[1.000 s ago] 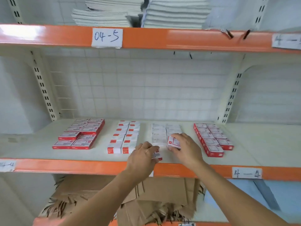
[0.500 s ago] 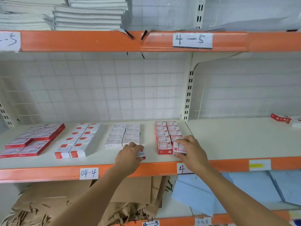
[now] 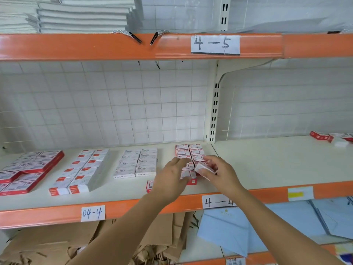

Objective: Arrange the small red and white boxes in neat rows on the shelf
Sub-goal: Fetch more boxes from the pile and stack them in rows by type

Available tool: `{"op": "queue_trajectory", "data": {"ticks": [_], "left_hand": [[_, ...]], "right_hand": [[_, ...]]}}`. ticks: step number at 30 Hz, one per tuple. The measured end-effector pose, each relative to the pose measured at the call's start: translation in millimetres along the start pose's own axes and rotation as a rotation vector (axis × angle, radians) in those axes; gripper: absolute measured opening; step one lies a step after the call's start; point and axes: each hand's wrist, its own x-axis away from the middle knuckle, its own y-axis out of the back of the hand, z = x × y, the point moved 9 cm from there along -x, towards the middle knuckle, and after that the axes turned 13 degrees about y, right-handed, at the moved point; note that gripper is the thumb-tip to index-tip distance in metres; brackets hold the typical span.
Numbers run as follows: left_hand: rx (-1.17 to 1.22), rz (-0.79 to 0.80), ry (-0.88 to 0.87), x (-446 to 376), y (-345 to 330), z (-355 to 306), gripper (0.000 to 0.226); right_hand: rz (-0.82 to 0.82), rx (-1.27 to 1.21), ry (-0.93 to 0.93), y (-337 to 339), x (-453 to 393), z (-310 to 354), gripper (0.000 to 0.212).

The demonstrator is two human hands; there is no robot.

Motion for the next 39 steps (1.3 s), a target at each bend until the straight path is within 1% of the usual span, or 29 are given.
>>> {"op": "queue_trajectory", "data": {"ticks": [2,5,7,11,13,15,16,18,20,23,26,29,32,34,36,39], "left_hand": [[0.083,0.020,-0.034,-2.3,-5.6,-16.7,0.055],[0.167,0.072,-0.093,-3.5,-12.2,-30.7,0.063],[0.163,0.114,-0.140,-2.3,-18.6,-36.8,0.067],[0.189,0.179,-0.140,-1.8,-30.7,-41.0,0.071],[0.261,0.245,-0.108,-2.4,-37.4,-41.9,0.076],[0.434,0.306,-0.022,-4.3,-40.3,-40.6,0.077],[0.511,0.309,0.027,-6.4,-39.8,-38.6,0.073],[0.544,0.269,0.083,-11.2,-36.1,-34.9,0.056],[0.579,0.260,0.132,-14.3,-34.5,-29.4,0.044],[0.704,0.284,0.215,-15.1,-35.3,-22.6,0.046],[0.775,0.256,0.222,-15.2,-33.2,-20.4,0.043],[0.808,0.240,0.229,-15.6,-33.9,-19.7,0.038],[0.755,0.218,0.214,-16.1,-34.4,-21.4,0.037],[0.659,0.182,0.169,-15.6,-32.0,-22.0,0.036],[0.443,0.122,0.110,-14.6,-29.5,-20.9,0.038],[0.048,0.023,0.075,-12.9,-28.2,-11.2,0.048]], "right_hand": [[-0.045,-0.275,-0.116,-3.3,0.9,-3.5,0.027],[-0.127,-0.608,-0.329,-6.8,9.1,-15.8,0.025],[-0.161,-0.714,-0.422,-5.5,15.2,-22.8,0.030],[-0.103,-0.735,-0.497,-6.9,24.1,-27.0,0.038],[-0.093,-0.717,-0.476,-5.5,25.3,-27.5,0.036],[-0.106,-0.673,-0.394,-0.6,23.1,-25.5,0.027],[-0.113,-0.623,-0.329,3.7,21.0,-22.6,0.019],[-0.108,-0.511,-0.198,11.4,17.2,-15.4,0.009],[-0.074,-0.439,-0.122,13.7,15.7,-10.2,0.017],[-0.022,-0.427,-0.091,13.6,14.9,-6.1,0.032],[0.005,-0.465,-0.077,14.6,12.4,-3.4,0.041],[0.067,-0.355,-0.051,12.1,9.6,-1.2,0.047],[0.066,-0.274,-0.028,11.8,8.7,-2.3,0.045],[0.075,-0.228,-0.023,11.0,9.0,-5.2,0.043],[0.096,-0.145,-0.021,9.3,9.8,-10.5,0.044],[0.125,0.087,0.006,8.5,11.0,-18.1,0.046]]}}
